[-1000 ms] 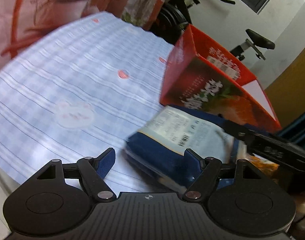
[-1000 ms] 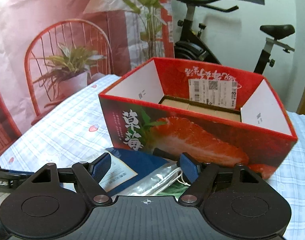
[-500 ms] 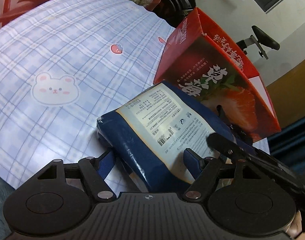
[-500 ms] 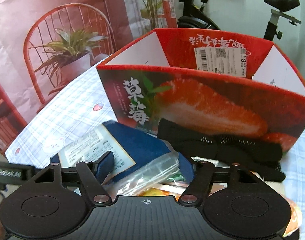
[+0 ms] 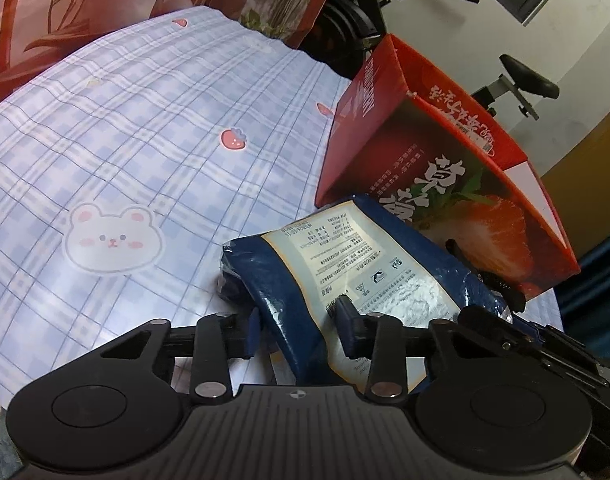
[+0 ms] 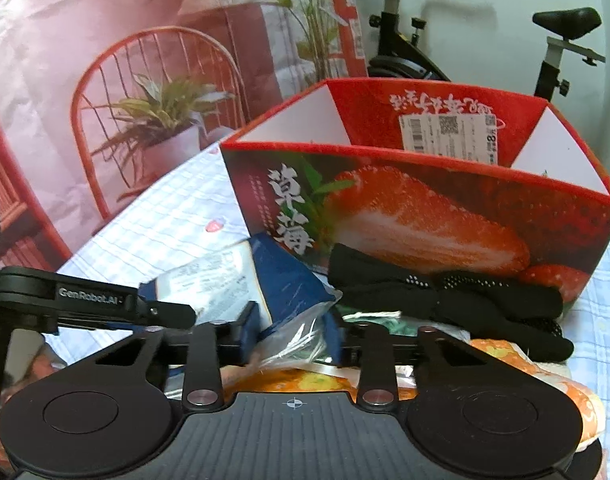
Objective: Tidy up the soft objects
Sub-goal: 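Close the left gripper on the blue-and-white bag's edge and lift it, then carry the bag over the red box and open the left gripper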
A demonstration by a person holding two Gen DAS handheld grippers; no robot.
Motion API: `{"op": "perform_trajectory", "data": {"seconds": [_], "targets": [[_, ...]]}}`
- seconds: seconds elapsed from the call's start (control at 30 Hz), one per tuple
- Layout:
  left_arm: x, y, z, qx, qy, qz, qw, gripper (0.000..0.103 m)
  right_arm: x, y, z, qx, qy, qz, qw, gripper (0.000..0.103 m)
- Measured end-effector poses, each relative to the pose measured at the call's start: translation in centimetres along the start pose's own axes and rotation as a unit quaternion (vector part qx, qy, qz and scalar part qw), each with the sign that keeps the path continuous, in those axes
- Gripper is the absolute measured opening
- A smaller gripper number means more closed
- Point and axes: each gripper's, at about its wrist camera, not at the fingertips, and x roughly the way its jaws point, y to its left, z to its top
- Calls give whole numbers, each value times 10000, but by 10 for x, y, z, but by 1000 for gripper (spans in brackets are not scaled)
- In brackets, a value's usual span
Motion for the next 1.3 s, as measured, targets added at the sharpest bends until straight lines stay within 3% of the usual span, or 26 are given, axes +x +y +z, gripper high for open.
{"op": "perform_trajectory", "data": {"seconds": [0.17, 0.33, 0.57, 0.8, 1.07, 1.3], "targets": [[-19, -4, 2, 36, -268, 31, 9996, 35, -9, 5, 3, -106, -173, 89, 9998, 12], [-50, -22, 8, 509, -754, 133, 9958, 34, -25, 13, 10, -262, -435, 194, 9985, 11], [-85, -46, 28, 855, -1204, -21, 9890, 32, -53, 11, 30, -267, -964, 406, 9942, 10], [-90, -65, 31, 920, -1195, -222, 9883, 31, -80, 5, 43, -238, -1360, 457, 9894, 8], [-102, -84, 36, 1202, -1427, -329, 9819, 31, -100, -4, 47, -159, -1718, 443, 9840, 7], [-78, -116, 68, 1756, -1433, -369, 9733, 31, -103, -15, 62, -219, -1867, 286, 9818, 7]]}}
